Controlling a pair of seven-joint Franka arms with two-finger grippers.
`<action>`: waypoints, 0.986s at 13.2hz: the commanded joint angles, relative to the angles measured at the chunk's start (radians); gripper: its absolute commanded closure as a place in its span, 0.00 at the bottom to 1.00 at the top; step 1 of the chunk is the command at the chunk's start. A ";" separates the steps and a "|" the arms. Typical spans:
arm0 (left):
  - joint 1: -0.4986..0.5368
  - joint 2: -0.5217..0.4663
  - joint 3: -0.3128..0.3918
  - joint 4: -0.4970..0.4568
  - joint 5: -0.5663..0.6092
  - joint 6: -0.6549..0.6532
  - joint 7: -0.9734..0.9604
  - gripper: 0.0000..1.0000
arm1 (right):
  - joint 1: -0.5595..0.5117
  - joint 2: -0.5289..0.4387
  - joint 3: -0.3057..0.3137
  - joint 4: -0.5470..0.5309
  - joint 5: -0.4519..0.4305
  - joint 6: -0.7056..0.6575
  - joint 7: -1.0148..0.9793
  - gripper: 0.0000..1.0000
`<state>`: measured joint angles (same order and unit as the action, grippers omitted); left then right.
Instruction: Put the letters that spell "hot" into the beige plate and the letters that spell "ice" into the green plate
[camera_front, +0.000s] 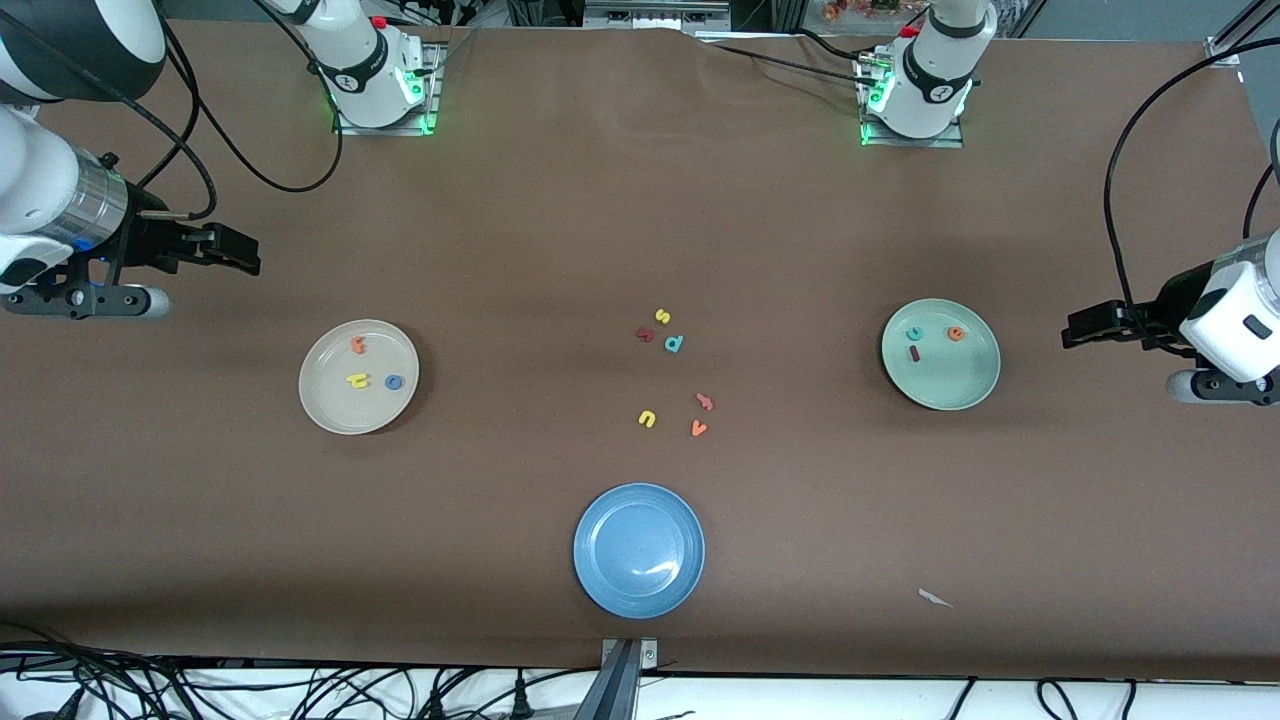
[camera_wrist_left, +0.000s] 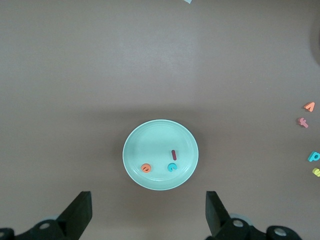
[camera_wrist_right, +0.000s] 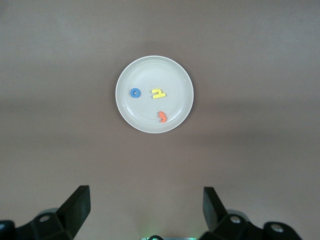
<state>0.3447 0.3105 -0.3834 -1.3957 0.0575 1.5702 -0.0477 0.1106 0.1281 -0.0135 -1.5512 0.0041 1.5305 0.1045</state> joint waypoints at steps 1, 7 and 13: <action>0.010 -0.011 -0.006 -0.011 -0.001 -0.006 0.026 0.00 | 0.003 0.016 0.001 0.046 0.005 -0.027 -0.014 0.00; 0.010 -0.011 -0.006 -0.011 -0.001 -0.009 0.026 0.00 | -0.002 0.016 -0.002 0.094 0.002 -0.029 -0.012 0.00; 0.010 -0.010 -0.006 -0.011 0.004 -0.009 0.026 0.00 | -0.014 0.018 -0.003 0.092 0.002 -0.027 -0.012 0.00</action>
<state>0.3447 0.3106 -0.3834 -1.3957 0.0575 1.5672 -0.0476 0.1068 0.1342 -0.0167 -1.4897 0.0038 1.5264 0.1042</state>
